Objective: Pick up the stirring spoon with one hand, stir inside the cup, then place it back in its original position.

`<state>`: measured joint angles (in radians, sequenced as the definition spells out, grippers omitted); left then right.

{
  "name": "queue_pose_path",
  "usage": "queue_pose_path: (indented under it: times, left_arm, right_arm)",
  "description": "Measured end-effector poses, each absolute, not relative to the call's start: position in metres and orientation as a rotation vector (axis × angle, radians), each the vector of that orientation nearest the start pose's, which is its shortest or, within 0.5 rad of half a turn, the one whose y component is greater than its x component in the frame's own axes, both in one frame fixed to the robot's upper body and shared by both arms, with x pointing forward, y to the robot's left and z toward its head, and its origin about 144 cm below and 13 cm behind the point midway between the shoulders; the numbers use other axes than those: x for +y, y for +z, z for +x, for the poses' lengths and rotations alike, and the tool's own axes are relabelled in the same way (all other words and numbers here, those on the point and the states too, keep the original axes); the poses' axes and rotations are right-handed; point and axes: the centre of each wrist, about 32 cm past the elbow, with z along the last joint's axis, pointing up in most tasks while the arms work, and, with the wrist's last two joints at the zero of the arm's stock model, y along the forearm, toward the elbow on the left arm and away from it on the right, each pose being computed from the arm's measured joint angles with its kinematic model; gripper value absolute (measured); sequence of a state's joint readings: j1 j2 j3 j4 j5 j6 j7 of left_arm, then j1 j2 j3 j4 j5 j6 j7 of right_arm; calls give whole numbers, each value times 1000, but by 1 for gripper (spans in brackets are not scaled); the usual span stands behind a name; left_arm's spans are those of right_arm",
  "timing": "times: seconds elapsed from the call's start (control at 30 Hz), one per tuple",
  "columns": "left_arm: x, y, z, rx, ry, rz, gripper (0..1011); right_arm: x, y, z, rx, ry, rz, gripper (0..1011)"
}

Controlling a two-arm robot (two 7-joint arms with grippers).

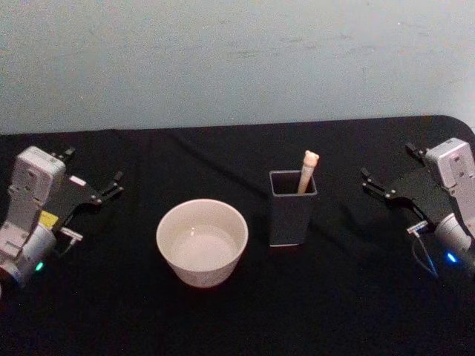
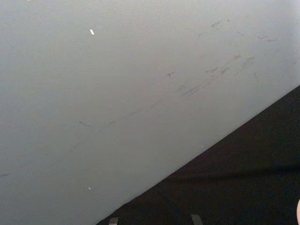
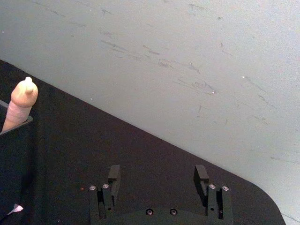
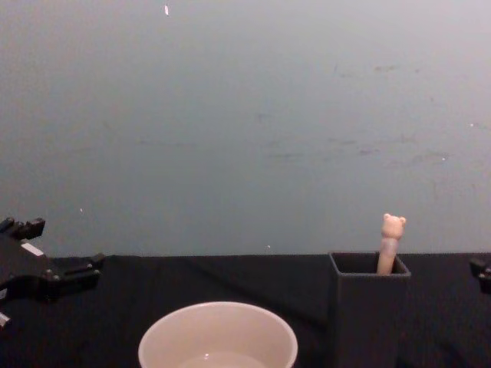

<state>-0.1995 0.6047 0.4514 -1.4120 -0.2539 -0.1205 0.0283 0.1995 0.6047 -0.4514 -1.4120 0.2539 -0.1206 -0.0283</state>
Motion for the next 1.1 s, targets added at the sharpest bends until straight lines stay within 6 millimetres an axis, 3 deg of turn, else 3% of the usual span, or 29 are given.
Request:
queue_pose_path:
  times: [1.1]
  left_arm:
    - [310, 1140, 489, -285, 1248, 304, 1001]
  right_arm:
    - [-310, 1140, 489, -285, -1248, -304, 1000]
